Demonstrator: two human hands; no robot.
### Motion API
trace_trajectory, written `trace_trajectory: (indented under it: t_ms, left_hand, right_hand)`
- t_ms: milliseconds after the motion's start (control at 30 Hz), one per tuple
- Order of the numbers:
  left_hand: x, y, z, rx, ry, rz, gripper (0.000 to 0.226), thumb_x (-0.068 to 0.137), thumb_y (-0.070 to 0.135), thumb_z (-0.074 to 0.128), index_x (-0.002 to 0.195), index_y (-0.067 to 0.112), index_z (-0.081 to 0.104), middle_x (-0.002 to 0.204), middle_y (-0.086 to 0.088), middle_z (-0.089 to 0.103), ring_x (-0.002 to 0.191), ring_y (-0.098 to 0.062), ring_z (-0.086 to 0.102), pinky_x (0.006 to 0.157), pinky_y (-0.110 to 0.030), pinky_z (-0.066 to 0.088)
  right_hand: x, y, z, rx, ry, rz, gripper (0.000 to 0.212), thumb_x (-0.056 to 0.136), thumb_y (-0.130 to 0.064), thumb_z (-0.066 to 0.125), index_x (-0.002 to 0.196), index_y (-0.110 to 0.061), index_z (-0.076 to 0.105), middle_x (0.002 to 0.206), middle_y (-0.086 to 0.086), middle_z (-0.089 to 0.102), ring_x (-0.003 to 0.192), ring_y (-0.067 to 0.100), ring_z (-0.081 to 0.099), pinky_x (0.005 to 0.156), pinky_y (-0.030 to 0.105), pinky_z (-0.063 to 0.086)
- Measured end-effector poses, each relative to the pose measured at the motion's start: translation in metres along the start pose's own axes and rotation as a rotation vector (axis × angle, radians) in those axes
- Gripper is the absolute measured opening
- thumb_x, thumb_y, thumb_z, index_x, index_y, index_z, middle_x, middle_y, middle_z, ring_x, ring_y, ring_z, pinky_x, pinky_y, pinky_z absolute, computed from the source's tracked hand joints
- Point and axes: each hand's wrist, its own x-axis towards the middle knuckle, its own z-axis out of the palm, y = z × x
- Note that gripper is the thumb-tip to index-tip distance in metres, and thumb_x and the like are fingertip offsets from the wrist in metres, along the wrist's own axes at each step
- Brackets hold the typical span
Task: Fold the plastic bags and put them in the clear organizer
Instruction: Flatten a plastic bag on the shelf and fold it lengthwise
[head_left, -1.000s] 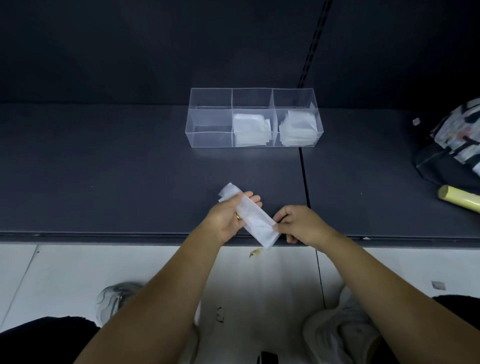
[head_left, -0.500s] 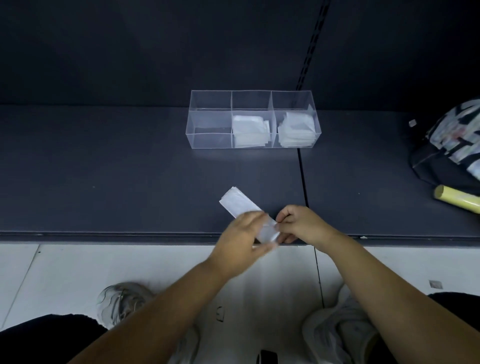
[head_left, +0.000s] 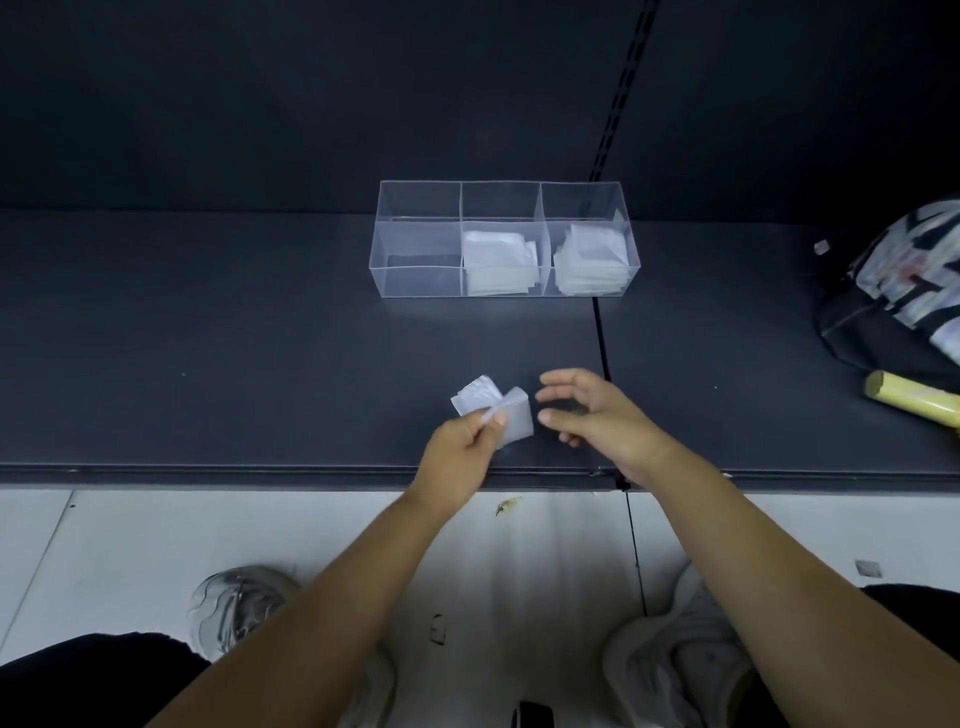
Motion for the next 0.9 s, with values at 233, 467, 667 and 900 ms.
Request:
trace_trajectory:
  t_ms: [233,467,667,900]
  left_hand:
    - [0.024,-0.001,-0.006,-0.309,0.065,-0.271,0.031,0.099,0.025,0.048,0.126,0.015,0.061,0.121,-0.004,0.065,0.106,-0.018,0.063,0.088,-0.028,0.055]
    - [0.036,-0.002,-0.007,-0.529,0.284,-0.425,0.020,0.100,0.013,0.046,0.098,0.006,0.064,0.090,-0.013,0.068,0.071,-0.022,0.069,0.053,-0.028,0.058]
    - [0.025,-0.009,-0.008,0.360,0.518,0.203,0.022,0.093,0.008,0.054,0.111,0.011,0.067,0.109,-0.007,0.064,0.096,-0.022,0.061,0.085,-0.025,0.043]
    - [0.023,-0.044,-0.011,1.088,-0.022,0.237,0.068,0.092,0.059,-0.003,0.150,0.024,-0.012,0.161,0.008,-0.006,0.147,-0.018,-0.014,0.116,-0.046,-0.015]
  right_hand:
    - [0.020,0.010,0.032,-0.111,0.112,0.006,0.018,0.082,-0.011,0.071,0.098,-0.017,0.064,0.085,0.003,0.071,0.047,0.000,0.054,0.050,0.013,0.044]
    - [0.030,0.008,0.042,-0.190,0.245,0.053,0.010,0.078,-0.011,0.075,0.078,-0.016,0.065,0.072,0.000,0.069,0.046,0.005,0.055,0.048,0.016,0.045]
    - [0.035,0.001,0.045,-0.287,0.242,0.061,0.016,0.076,-0.012,0.077,0.069,-0.019,0.065,0.076,0.000,0.069,0.065,0.015,0.061,0.072,0.035,0.057]
    - [0.036,0.001,0.052,-0.370,0.301,0.045,0.011,0.078,-0.022,0.076,0.078,-0.020,0.065,0.079,-0.005,0.066,0.079,0.016,0.065,0.076,0.038,0.056]
